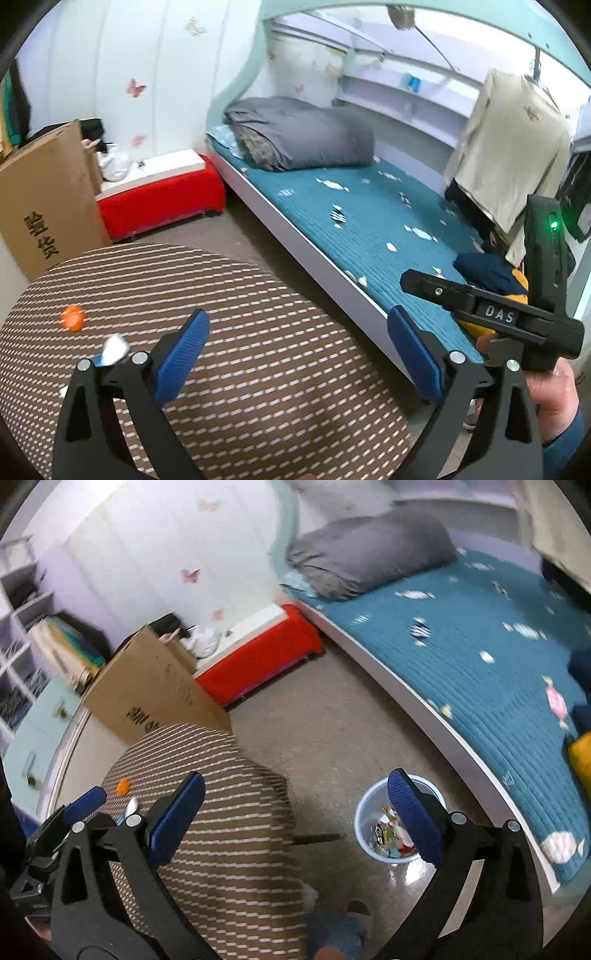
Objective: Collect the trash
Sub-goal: 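Move both tools back over the table toward the last items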
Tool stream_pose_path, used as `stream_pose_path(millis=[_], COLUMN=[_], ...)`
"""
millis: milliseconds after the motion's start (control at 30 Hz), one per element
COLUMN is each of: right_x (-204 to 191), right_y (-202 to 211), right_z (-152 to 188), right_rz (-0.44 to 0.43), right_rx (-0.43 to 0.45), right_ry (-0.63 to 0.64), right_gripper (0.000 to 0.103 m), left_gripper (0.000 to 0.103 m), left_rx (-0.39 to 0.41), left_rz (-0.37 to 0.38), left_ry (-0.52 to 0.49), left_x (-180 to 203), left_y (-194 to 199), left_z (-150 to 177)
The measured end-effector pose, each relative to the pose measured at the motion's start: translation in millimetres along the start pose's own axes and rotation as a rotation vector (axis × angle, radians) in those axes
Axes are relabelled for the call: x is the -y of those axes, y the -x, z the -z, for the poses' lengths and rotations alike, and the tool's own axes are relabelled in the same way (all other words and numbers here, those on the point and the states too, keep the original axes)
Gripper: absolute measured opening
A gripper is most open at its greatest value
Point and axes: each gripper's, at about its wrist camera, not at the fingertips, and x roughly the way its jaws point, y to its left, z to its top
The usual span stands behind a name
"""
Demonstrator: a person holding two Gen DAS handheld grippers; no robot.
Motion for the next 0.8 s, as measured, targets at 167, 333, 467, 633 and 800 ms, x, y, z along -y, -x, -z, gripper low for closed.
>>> stream_pose_path(millis=[167,333,467,633,800], right_x=[-54.8,-104.0,-138.3,-178.7,-215.8], right_y=[-1.8,-9.5,-21.5,-42.6,-72.1], right_z=[7.6,18.6,28.6,48.2,70.2], right_rz=[-0.040,-0.076,-0.114,-0.197,-0.211], right_rx=[-0.011,-0.031,-0.064,-0.153,-0.239], right_ry=[0.099,0.216,0.323,0.480,0.678], right_gripper=[0.097,0.097,0.097,0.097,0.097], left_gripper=[0.095,0.095,0.095,0.095,0.095], left_rx=[0.031,0.051,0.072,0.083,0.076], left_rz=[-0.043,-0.105,-0.162,-0.226,-0.282], left_ry=[0.040,0.080,0.108,0.168,0.228], left_x=[-39.9,-80.4,-106.1,-140.4,-167.8], left_y=[28.4,57.5,78.9,101.3,112.1], left_z=[9.6,21.9,33.1,48.8,65.9])
